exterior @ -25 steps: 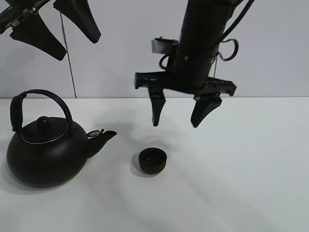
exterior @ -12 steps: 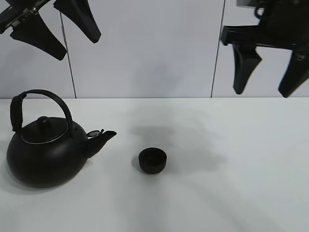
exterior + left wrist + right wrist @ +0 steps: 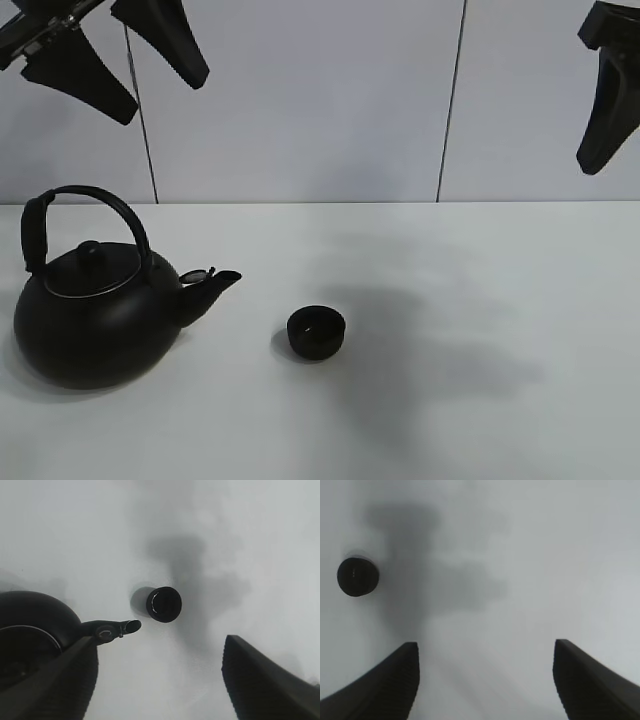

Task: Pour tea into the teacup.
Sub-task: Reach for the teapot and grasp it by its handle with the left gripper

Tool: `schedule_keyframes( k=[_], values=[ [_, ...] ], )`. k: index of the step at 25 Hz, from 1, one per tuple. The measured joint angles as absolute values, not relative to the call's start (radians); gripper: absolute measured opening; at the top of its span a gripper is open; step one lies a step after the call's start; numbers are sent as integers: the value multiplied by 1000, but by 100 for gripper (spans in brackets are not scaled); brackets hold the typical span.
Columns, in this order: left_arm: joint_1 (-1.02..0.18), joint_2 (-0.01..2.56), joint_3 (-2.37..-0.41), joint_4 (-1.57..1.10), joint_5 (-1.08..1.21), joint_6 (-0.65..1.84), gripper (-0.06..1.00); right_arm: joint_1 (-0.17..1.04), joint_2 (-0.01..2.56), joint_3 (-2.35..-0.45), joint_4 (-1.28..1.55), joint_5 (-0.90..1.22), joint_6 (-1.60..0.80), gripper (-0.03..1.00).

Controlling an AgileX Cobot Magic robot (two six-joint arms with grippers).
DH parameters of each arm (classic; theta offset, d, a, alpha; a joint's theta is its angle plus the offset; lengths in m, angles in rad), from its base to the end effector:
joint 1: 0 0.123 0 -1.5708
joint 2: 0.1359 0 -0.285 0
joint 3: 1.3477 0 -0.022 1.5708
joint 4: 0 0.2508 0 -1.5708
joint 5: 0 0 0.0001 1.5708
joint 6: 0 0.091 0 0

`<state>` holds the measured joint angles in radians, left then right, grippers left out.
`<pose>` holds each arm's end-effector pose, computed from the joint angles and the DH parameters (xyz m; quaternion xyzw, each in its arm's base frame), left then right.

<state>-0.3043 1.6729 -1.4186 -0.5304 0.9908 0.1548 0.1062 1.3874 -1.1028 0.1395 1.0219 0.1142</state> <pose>0.3284 -0.1435 0.3069 0.1218 0.9415 -0.2581 0.1790 0.2654 0.0392 0.2953 0.0293 0.9821 0.0837 0.1662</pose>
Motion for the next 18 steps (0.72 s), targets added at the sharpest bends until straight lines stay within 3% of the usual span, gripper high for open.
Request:
schedule_keyframes(
  k=[18],
  values=[
    [-304,1673,-1419,-530,977,155,51,106,1387,-1100,321,948,107,51]
  ],
)
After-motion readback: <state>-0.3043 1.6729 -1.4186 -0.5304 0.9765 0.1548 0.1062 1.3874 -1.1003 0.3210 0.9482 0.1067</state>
